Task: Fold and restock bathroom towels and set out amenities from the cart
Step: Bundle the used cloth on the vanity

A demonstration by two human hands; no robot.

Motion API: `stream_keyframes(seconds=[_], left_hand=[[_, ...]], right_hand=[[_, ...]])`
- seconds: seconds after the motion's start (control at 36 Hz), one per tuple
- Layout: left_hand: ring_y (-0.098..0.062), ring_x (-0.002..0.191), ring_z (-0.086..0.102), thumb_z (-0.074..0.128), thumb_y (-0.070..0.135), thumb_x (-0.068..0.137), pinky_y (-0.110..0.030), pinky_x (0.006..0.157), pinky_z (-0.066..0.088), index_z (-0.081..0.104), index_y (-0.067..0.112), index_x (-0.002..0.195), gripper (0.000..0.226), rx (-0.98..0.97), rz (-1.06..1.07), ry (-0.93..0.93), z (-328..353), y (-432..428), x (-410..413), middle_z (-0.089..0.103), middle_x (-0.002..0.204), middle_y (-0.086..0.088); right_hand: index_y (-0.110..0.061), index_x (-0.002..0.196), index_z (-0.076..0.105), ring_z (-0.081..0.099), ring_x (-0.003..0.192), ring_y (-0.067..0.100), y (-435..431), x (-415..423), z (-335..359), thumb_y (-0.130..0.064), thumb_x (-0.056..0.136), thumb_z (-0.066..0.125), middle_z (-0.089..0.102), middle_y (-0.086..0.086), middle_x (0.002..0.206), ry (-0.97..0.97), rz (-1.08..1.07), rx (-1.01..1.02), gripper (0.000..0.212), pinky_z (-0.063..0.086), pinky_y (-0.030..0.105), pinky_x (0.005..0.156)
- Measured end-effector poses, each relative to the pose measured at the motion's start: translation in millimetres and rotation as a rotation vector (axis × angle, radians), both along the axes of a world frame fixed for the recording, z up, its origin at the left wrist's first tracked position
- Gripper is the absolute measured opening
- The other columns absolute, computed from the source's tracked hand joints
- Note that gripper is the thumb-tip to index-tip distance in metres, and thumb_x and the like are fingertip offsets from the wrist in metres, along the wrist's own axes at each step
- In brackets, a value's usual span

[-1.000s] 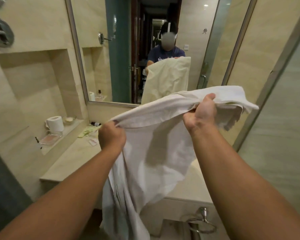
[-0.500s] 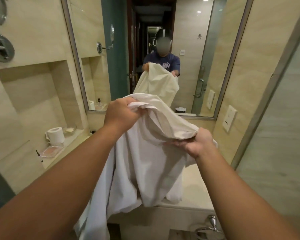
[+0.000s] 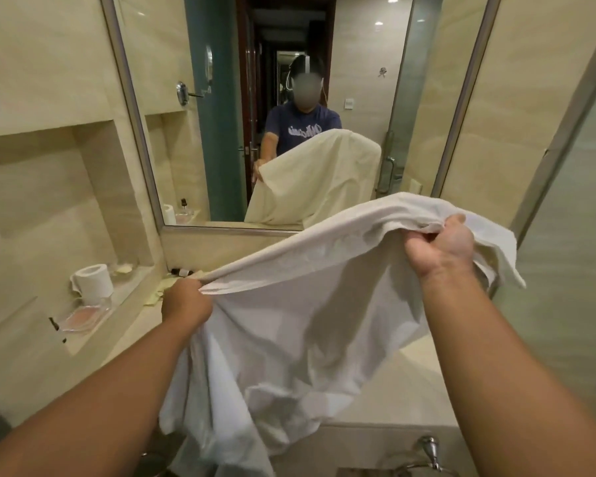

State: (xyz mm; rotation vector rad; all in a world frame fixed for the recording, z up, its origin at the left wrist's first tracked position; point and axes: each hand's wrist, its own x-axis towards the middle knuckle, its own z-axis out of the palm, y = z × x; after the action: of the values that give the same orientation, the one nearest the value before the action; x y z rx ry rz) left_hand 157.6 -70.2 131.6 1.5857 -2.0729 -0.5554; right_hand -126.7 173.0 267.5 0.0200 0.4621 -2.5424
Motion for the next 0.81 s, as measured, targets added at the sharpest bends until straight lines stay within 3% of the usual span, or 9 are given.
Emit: stream_keyframes(seconds=[0.11,0.22,0.31,0.33,0.39,0.47,0.56,0.67,0.81], left_hand=[[-0.037,0.096,0.062,0.046,0.0,0.093,-0.033,0.068,0.041,0.07,0.01,0.1,0.027,0.034,0.055,0.487,28.7,8.9,-24.3,0.066,0.093,-0.012],[-0.021,0.091,0.06,0.046,0.004,0.098,-0.027,0.072,0.042,0.073,0.018,0.106,0.032,-0.17,-0.233,0.691,95.9,24.6,-48.9,0.066,0.091,0.003],[-0.021,0.082,0.059,0.063,0.026,0.099,-0.033,0.072,0.049,0.072,0.015,0.107,0.016,-0.509,-0.402,0.522,115.5,24.8,-51.2,0.068,0.091,-0.001],[-0.021,0.083,0.057,0.074,0.04,0.092,-0.035,0.072,0.048,0.067,0.016,0.113,0.032,-0.544,-0.43,0.394,114.7,23.6,-50.2,0.065,0.095,0.0],[-0.022,0.09,0.054,0.09,0.048,0.072,-0.036,0.077,0.045,0.047,0.023,0.13,0.077,-0.421,-0.459,0.127,105.2,18.0,-49.0,0.055,0.105,0.004],[-0.035,0.111,0.06,0.091,0.029,0.076,-0.042,0.089,0.048,0.022,0.034,0.149,0.1,-0.212,-0.453,0.007,81.1,11.6,-55.0,0.061,0.123,-0.009],[-0.035,0.117,0.06,0.08,0.023,0.087,-0.039,0.09,0.048,0.042,0.026,0.148,0.073,-0.16,-0.403,0.159,69.6,8.8,-70.0,0.065,0.128,-0.009],[-0.023,0.089,0.068,0.073,0.018,0.086,-0.036,0.074,0.053,0.077,0.02,0.102,0.017,-0.093,-0.425,0.372,76.3,17.9,-91.2,0.075,0.093,0.001],[-0.013,0.065,0.053,0.075,0.016,0.078,-0.027,0.058,0.041,0.071,0.013,0.081,0.006,0.024,-0.504,0.434,89.0,49.0,-110.0,0.065,0.073,0.0]], right_hand=[[0.004,0.131,0.051,0.058,0.117,0.05,-0.2,-5.5,-21.2,-0.052,0.109,0.029,0.062,0.034,0.125,-0.024,0.101,0.054,0.065,0.039,0.069,0.105],[0.004,0.143,0.039,0.047,0.12,0.067,-3.1,-14.2,-40.1,-0.064,0.104,0.026,0.051,0.046,0.129,-0.017,0.266,0.048,0.08,0.021,0.085,0.106],[-0.004,0.15,0.04,0.048,0.127,0.061,-2.4,-22.0,-41.1,-0.069,0.101,0.024,0.053,0.038,0.139,0.036,0.223,0.077,0.083,0.024,0.086,0.102],[-0.007,0.149,0.044,0.051,0.127,0.057,-1.9,-23.9,-38.5,-0.07,0.101,0.023,0.057,0.033,0.138,0.05,0.178,0.113,0.082,0.028,0.085,0.101],[-0.017,0.142,0.056,0.061,0.121,0.046,-3.4,-28.2,-35.8,-0.072,0.099,0.026,0.066,0.021,0.133,0.113,0.056,0.234,0.076,0.042,0.075,0.097],[-0.022,0.132,0.061,0.07,0.108,0.032,-10.9,-15.7,-33.4,-0.068,0.101,0.036,0.073,0.011,0.123,0.138,-0.074,0.392,0.06,0.057,0.053,0.085],[-0.02,0.129,0.061,0.07,0.101,0.031,-23.1,4.5,-40.8,-0.063,0.104,0.036,0.073,0.011,0.116,0.172,-0.053,0.504,0.056,0.057,0.053,0.089],[-0.012,0.131,0.061,0.067,0.097,0.033,-36.3,21.0,-61.7,-0.065,0.104,0.033,0.069,0.017,0.12,0.096,0.146,0.503,0.065,0.055,0.045,0.078],[-0.006,0.14,0.051,0.049,0.133,0.052,-42.6,48.3,-89.4,-0.076,0.097,0.024,0.058,0.024,0.142,0.149,0.634,0.369,0.086,0.037,0.087,0.09]])
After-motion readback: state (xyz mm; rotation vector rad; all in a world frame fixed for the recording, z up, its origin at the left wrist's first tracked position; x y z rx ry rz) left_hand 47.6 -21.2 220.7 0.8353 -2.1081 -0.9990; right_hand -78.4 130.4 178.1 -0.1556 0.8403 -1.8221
